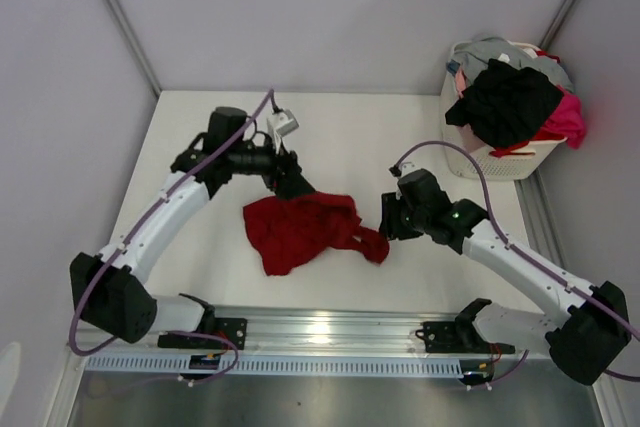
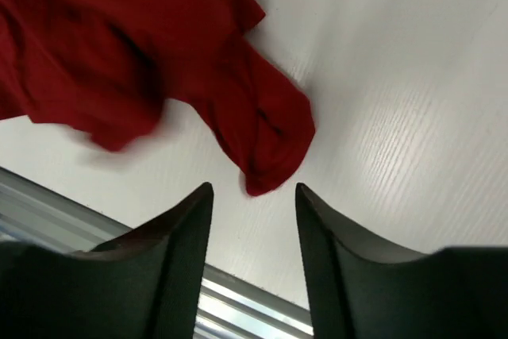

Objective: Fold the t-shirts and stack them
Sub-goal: Flatten out the tshirt

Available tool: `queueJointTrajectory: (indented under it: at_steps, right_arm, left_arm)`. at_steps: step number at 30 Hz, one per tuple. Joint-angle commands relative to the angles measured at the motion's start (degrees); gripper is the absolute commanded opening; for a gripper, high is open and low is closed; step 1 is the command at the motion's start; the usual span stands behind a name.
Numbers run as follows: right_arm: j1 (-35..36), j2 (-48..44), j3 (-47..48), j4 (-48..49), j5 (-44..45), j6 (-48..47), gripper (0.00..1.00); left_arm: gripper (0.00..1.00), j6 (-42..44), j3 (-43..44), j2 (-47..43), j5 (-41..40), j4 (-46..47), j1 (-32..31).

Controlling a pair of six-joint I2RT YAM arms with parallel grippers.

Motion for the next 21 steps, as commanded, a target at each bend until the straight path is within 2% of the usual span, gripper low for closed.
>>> queueJointTrajectory:
  at_steps: [1,2,3,4,5,7,10,11,12,14,15,17,19,21]
  right_arm:
    - [-0.4,-0.9,5.4,-1.9,1.8,-0.3,0.52]
    - [-0.8,0.6,7.4,-2.1,1.9,-3.0,0.65]
    - [-2.0,1.9,11.6,-2.4,2.0,-4.2,0.73]
    - [-2.8,3.3,13.8,-2.1,2.4,-5.1,0.87]
    - [-3.9,6.6,15.9,-1.2,0.6,-6.6,0.92]
    - [-6.9,10.4,22.1,0.5,-0.9,-7.9,0.97]
    - [-9.9,18.5,28.4,5.7,-6.5,-9.1,0.98]
    - [-10.3,20.7,30.1,6.6,-8.1,-9.4,0.97]
    - [-10.5,25.3,33.8,6.3,-12.9,-10.3,0.97]
    - [-10.0,28.7,35.2,6.9,-20.2,-12.4,0.94]
    - [-7.2,31.3,34.8,6.9,-22.7,-16.5,0.94]
    - [-2.1,34.1,35.3,3.4,-16.2,-20.8,0.94]
    - [3.8,37.6,34.6,2.5,-10.2,-22.1,0.93]
    - [5.2,38.6,32.9,5.8,-10.3,-22.0,0.92]
  left_arm:
    - [0.96,-8.0,-8.4,-5.2,-1.1,9.8,-2.5]
    - [0.99,-10.3,-12.0,-9.1,-7.6,13.5,-2.5]
    - [0.99,-13.4,-14.6,-11.0,-11.7,14.0,-2.3]
    - [0.99,-16.0,-16.5,-12.7,-16.8,13.8,-2.2]
    - [0.99,-19.5,-17.6,-15.9,-24.1,11.9,-1.8]
    - [0.99,-23.3,-18.8,-19.0,-30.7,7.4,-2.2]
    - [0.99,-24.6,-23.7,-26.0,-31.6,1.9,-7.2]
    - [0.99,-23.7,-24.4,-27.8,-33.9,1.0,-13.0]
    - [0.99,-24.8,-24.9,-28.0,-36.5,-1.2,-15.6]
    - [0.99,-31.4,-28.4,-28.3,-40.6,-2.2,-18.9]
    - [0.99,-34.5,-29.6,-29.9,-42.8,-3.4,-19.3]
    - [0.99,-44.1,-34.4,-33.4,-47.0,-4.8,-19.3]
    - [0.98,-49.2,-37.0,-39.9,-53.4,-7.3,-19.3]
    - [0.98,-52.9,-38.4,-44.5,-56.3,-8.5,-19.3]
